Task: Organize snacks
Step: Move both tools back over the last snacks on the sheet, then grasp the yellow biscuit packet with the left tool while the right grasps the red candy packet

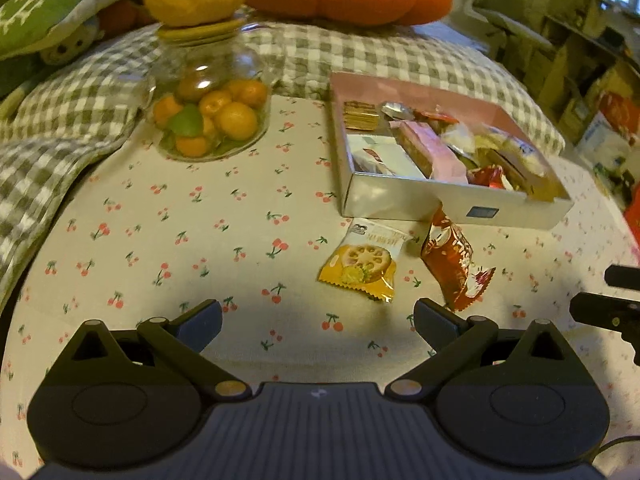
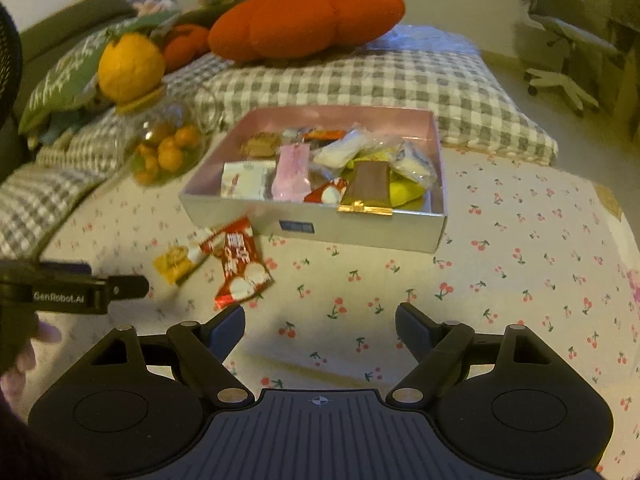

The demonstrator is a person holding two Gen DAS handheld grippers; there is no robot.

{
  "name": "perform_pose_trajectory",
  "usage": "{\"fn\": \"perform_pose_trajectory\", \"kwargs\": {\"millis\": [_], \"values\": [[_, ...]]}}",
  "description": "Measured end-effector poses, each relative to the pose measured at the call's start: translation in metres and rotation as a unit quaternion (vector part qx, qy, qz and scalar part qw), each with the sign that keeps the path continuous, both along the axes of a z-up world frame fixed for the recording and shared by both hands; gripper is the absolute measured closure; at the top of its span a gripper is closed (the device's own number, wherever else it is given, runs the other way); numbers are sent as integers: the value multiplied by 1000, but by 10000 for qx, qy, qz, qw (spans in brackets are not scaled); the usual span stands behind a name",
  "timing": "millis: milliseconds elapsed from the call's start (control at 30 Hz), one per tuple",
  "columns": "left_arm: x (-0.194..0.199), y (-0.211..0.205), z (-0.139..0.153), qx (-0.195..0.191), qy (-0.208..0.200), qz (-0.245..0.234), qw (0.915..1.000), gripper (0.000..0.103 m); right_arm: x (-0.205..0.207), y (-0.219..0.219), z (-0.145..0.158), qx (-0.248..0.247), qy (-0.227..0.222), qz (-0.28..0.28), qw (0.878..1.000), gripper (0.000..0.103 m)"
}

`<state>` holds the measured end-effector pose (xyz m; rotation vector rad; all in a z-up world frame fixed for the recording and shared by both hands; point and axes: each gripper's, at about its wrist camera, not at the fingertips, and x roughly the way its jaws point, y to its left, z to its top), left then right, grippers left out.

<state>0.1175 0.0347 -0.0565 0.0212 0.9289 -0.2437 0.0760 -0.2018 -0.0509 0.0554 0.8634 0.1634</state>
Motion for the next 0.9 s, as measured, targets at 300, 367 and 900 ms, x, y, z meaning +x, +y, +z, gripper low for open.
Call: {"fn": "perform_pose_trajectory", "kwargs": {"millis": [300, 367, 900], "values": [[13, -18, -11, 264, -53, -326, 9991, 1, 6, 15, -21, -274, 207, 287, 9990, 19], [16, -22, -13, 278, -39, -341, 9990, 2, 8, 17, -27, -334, 275, 330, 9985, 19], [38, -37, -19, 251, -121, -307, 9991, 51, 25, 25, -46, -473, 321, 551, 9968, 18]]}}
